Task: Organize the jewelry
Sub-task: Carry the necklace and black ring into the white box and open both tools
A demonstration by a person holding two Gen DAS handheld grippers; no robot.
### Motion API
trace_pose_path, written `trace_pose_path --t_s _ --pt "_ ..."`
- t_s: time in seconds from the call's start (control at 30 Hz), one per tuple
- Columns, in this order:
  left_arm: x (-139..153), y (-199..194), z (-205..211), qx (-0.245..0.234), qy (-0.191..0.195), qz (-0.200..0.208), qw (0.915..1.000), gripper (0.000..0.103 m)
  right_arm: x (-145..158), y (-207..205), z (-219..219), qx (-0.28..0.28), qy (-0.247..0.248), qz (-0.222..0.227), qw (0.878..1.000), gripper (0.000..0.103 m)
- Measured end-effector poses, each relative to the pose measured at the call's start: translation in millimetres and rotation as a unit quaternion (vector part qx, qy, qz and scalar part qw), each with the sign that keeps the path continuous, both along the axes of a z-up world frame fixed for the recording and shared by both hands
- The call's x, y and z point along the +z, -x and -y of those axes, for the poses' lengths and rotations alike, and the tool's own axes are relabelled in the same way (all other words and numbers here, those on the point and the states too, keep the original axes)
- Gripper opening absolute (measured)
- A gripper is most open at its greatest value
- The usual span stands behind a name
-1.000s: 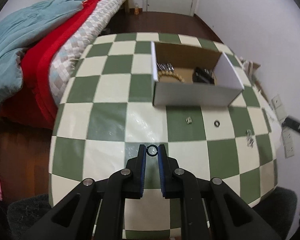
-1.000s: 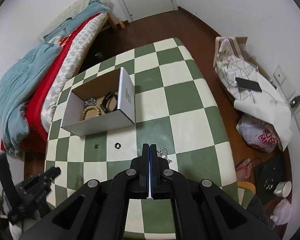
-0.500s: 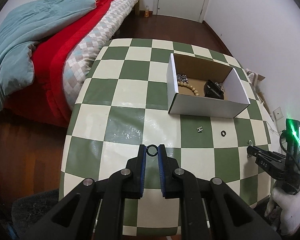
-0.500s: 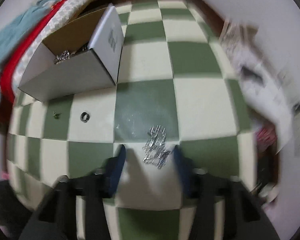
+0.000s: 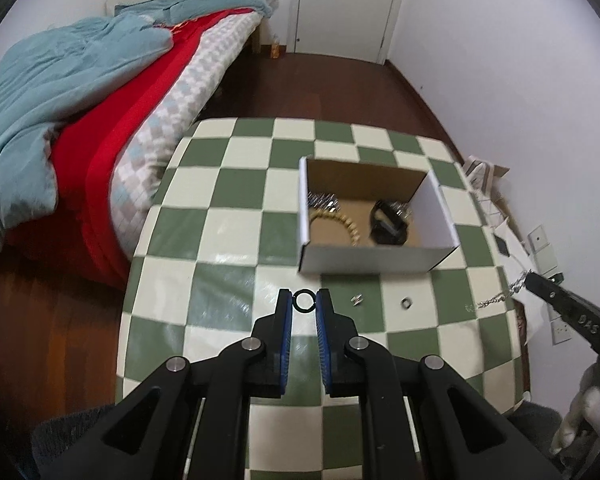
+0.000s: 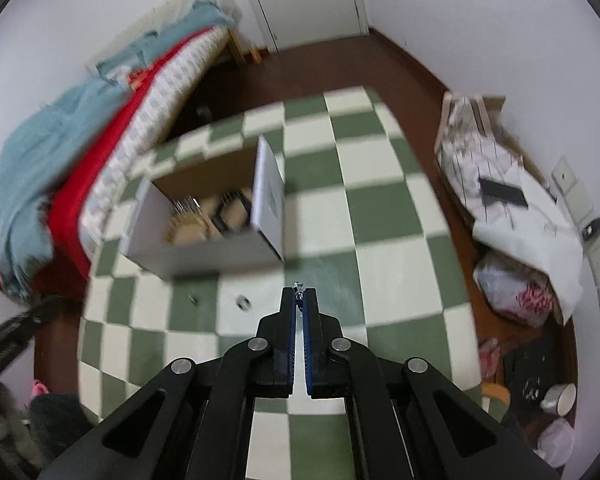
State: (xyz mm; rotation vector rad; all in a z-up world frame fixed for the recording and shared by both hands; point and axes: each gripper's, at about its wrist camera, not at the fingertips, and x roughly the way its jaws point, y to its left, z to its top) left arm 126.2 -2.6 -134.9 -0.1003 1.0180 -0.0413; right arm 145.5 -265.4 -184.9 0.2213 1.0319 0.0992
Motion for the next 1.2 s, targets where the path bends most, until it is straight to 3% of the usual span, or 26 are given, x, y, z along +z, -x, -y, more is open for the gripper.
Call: trace_pose_path --t_s 0.27,0.5,0.7,0.87,1.2 --pt "22.8 -19.0 14.6 -0.023 0.006 0.016 0.9996 0.009 69.8 -13.8 -15.9 0.025 -0.019 0.050 0.998 0.003" --pt "23.8 -60.8 21.1 -0.039 0.003 0.007 0.9992 0.009 89.9 -45.7 -38.1 0.051 -0.036 0.056 0.997 0.003" --pt "6.3 -109.2 24.3 -0.058 -0.005 -0.024 0.9980 0.009 68.9 -93.0 -57.9 0.067 -0.034 0.025 0.997 0.003" --pt "-27.8 -144.1 23.7 -0.070 0.009 -0.083 0.9940 0.009 38.3 -128.5 -67.2 0.076 -0.033 -0.014 0.996 0.003" --pt "-69.7 -181.8 23.8 -0.069 0.036 -0.163 0.9835 0.010 -14.3 -172.6 -69.5 0.078 -0.012 -0.086 0.993 0.004"
